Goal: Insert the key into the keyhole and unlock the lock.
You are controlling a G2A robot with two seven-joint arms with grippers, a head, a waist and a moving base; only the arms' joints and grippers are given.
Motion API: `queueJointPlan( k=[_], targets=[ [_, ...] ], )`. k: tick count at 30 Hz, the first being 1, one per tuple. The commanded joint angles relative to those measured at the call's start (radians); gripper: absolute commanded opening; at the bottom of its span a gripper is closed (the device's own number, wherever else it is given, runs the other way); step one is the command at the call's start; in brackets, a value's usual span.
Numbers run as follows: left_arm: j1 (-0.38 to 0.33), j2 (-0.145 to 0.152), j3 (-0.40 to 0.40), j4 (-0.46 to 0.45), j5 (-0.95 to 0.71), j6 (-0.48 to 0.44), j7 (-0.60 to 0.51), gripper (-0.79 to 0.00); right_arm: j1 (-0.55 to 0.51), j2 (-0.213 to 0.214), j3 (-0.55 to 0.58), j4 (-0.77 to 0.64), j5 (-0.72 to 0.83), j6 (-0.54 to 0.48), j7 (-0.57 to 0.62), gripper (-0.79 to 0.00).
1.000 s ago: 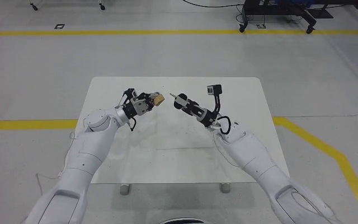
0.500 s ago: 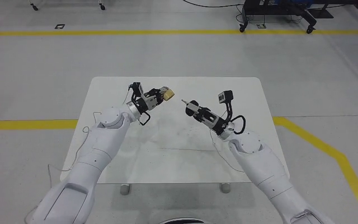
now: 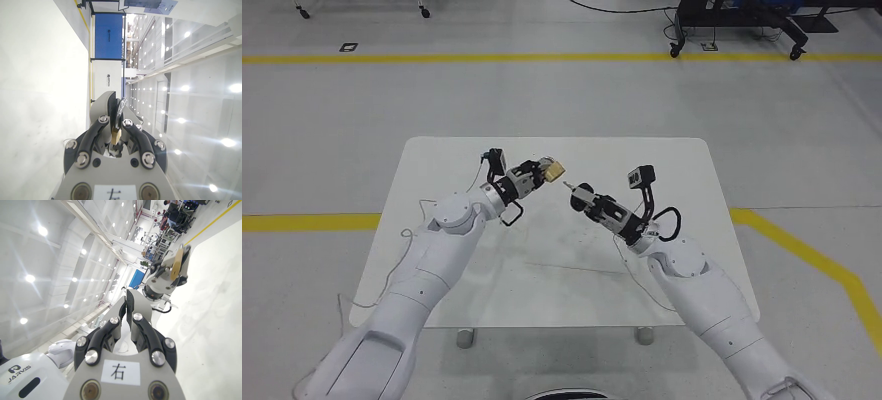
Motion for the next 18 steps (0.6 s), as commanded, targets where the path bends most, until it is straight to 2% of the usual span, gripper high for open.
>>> queueJointPlan(
  k=[1, 6, 14, 18],
  targets=[
    [-0.013, -0.01, 0.016, 0.01, -0.004, 0.007, 0.009, -0.785, -0.009, 0.001, 0.007, 0.007, 0.053, 0.047, 0.005, -0.785],
    [-0.049, -0.03, 0.041, 0.042, -0.008, 0.014, 0.01, -0.785, -0.028, 0.008, 0.04, -0.049, 0.101, 0.149, 0.029, -0.785],
    [-0.073, -0.052, 0.043, 0.101, -0.053, -0.008, -0.013, -0.785, -0.099, 0.036, 0.145, -0.232, 0.178, 0.55, -0.029, -0.785],
    [-0.085, -0.061, 0.044, 0.14, -0.068, -0.005, -0.039, -0.785, -0.096, 0.036, 0.147, -0.25, 0.174, 0.642, -0.095, -0.785]
  ],
)
